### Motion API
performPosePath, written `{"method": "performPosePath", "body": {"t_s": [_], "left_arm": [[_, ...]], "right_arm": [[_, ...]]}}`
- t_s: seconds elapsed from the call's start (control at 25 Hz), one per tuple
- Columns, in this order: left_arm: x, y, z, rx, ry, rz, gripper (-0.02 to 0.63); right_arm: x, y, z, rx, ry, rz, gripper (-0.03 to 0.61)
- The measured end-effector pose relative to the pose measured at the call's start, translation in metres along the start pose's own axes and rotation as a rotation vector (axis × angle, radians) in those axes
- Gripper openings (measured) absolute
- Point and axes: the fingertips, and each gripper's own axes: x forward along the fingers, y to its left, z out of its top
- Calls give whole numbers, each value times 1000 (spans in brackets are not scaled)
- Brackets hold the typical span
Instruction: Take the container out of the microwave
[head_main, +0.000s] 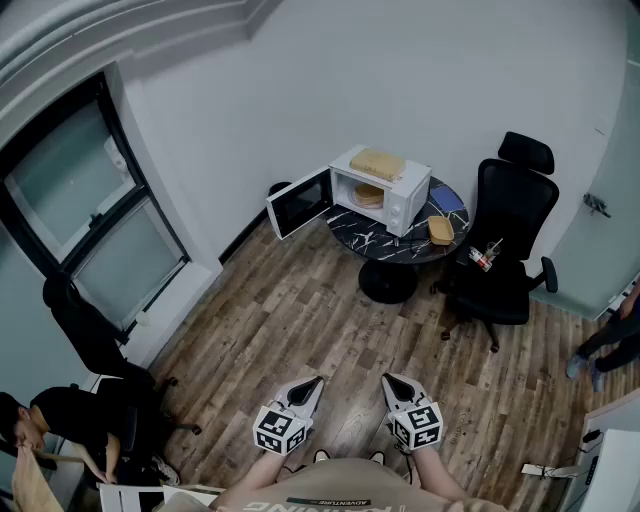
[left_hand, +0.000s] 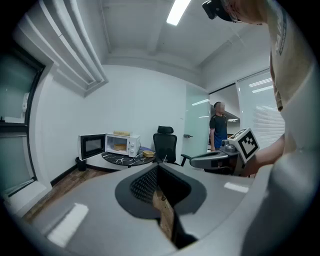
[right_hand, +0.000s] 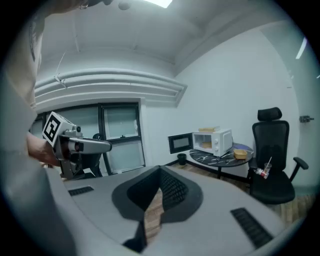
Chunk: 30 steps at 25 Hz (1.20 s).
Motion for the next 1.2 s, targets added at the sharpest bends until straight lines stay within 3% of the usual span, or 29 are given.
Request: {"method": "performPosePath", "body": {"t_s": [0.28, 0.6, 0.88, 1.2], "left_arm": [[-9, 16, -14, -29, 17, 23, 8], [-3, 38, -24, -32, 29, -24, 8], [-1, 63, -46, -64, 76, -92, 8], [8, 92, -46, -67, 69, -92, 8]], "right_arm": [[9, 18, -4, -15, 33, 27, 9], [24, 24, 0, -71, 55, -35, 9], [49, 36, -20, -24, 110, -78, 9], [76, 35, -19, -19, 106, -104, 9]]}}
